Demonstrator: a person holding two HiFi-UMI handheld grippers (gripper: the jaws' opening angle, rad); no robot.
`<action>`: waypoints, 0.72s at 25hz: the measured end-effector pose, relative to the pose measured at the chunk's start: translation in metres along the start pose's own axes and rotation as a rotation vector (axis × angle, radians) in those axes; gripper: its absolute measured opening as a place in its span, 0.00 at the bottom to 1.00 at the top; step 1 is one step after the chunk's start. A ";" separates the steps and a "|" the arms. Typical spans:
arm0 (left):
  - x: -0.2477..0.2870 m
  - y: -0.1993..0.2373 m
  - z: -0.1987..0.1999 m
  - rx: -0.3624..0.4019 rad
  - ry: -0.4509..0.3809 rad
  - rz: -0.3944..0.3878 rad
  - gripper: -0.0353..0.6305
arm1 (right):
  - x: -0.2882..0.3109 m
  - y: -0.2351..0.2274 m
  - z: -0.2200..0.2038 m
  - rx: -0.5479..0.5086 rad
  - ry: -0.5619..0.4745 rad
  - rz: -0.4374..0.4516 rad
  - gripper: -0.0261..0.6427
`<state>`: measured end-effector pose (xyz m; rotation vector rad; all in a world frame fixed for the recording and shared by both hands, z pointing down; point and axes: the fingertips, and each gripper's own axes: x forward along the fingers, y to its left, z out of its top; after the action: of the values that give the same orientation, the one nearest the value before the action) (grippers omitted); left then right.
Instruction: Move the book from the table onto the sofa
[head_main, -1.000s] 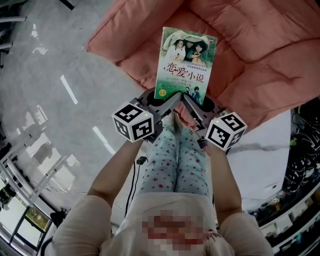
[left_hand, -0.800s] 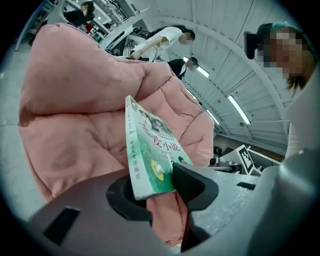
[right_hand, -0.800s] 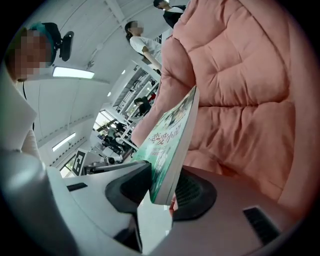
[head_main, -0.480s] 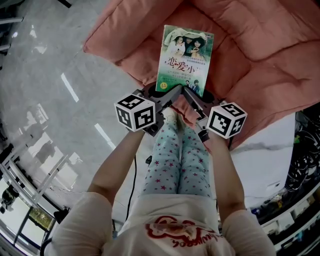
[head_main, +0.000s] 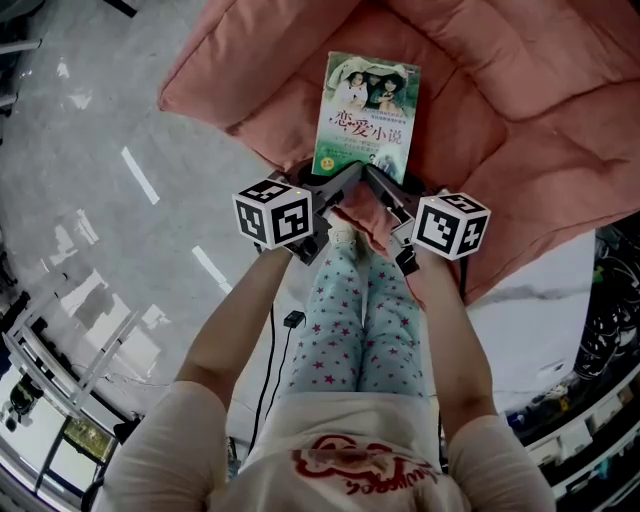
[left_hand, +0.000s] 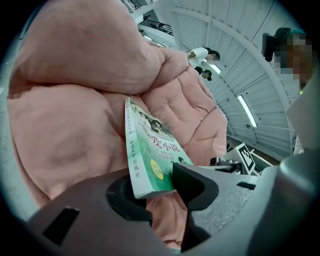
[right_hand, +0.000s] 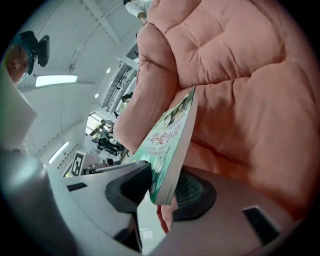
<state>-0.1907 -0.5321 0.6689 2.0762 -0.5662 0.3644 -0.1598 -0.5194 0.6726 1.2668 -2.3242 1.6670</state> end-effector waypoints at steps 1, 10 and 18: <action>0.002 0.002 -0.002 0.000 0.002 0.002 0.26 | 0.001 -0.003 -0.001 0.002 0.002 -0.001 0.22; 0.003 0.008 -0.005 0.002 0.034 0.029 0.26 | 0.005 -0.008 -0.005 0.036 0.039 -0.039 0.22; 0.009 0.019 -0.010 -0.011 0.042 0.066 0.26 | 0.012 -0.019 -0.009 0.040 0.051 -0.091 0.22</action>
<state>-0.1932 -0.5347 0.6914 2.0385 -0.6111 0.4413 -0.1602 -0.5211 0.6964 1.2989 -2.1809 1.7053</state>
